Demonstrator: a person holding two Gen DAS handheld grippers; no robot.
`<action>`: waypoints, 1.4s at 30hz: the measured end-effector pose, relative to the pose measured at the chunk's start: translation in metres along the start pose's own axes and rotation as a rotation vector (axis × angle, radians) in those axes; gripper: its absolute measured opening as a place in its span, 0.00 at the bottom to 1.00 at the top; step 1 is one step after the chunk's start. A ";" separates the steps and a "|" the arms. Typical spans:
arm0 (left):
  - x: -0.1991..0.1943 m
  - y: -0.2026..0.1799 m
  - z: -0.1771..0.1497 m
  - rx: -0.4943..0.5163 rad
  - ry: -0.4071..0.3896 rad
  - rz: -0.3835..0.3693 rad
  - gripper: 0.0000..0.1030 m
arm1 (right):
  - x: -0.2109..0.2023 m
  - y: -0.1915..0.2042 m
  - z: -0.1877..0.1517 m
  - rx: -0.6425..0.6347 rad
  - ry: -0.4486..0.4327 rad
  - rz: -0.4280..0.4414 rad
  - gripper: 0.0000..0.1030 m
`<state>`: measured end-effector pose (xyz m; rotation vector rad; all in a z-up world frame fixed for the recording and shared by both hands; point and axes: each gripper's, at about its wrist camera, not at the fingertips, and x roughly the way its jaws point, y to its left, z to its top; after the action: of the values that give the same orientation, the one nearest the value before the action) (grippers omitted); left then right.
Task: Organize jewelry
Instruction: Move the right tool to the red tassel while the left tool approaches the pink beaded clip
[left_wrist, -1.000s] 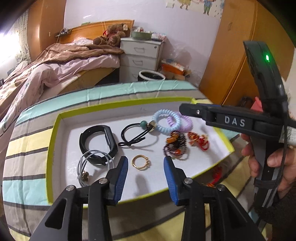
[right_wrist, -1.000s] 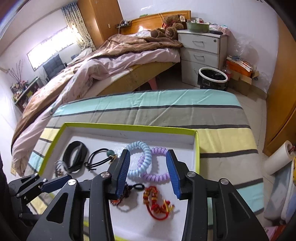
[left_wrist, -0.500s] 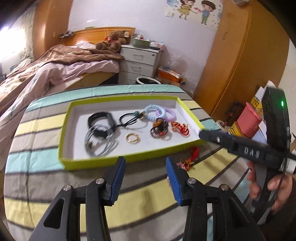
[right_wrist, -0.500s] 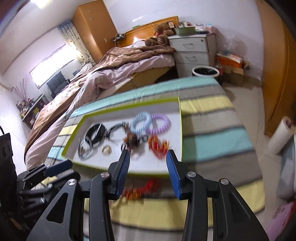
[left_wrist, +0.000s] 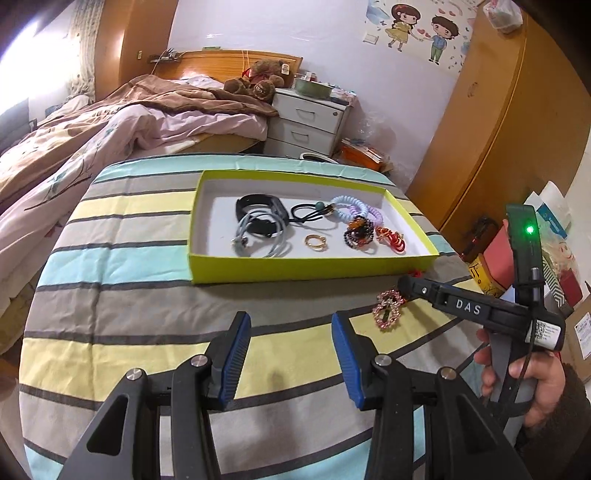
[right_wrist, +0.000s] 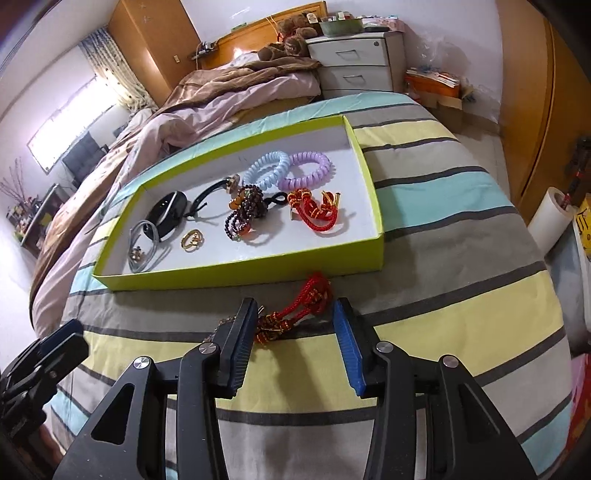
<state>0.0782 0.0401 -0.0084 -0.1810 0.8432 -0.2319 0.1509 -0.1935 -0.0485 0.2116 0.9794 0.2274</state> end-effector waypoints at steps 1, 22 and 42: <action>-0.001 0.002 -0.001 -0.005 0.000 0.000 0.44 | 0.001 0.001 0.000 0.003 0.001 -0.007 0.42; -0.013 0.014 -0.010 -0.024 -0.007 0.004 0.44 | -0.004 0.003 -0.008 -0.014 -0.018 -0.065 0.30; -0.024 -0.015 -0.010 0.044 -0.022 0.036 0.44 | -0.019 -0.012 -0.016 -0.011 -0.031 -0.034 0.04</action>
<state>0.0527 0.0317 0.0061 -0.1270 0.8185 -0.2140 0.1283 -0.2094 -0.0450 0.1878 0.9501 0.1981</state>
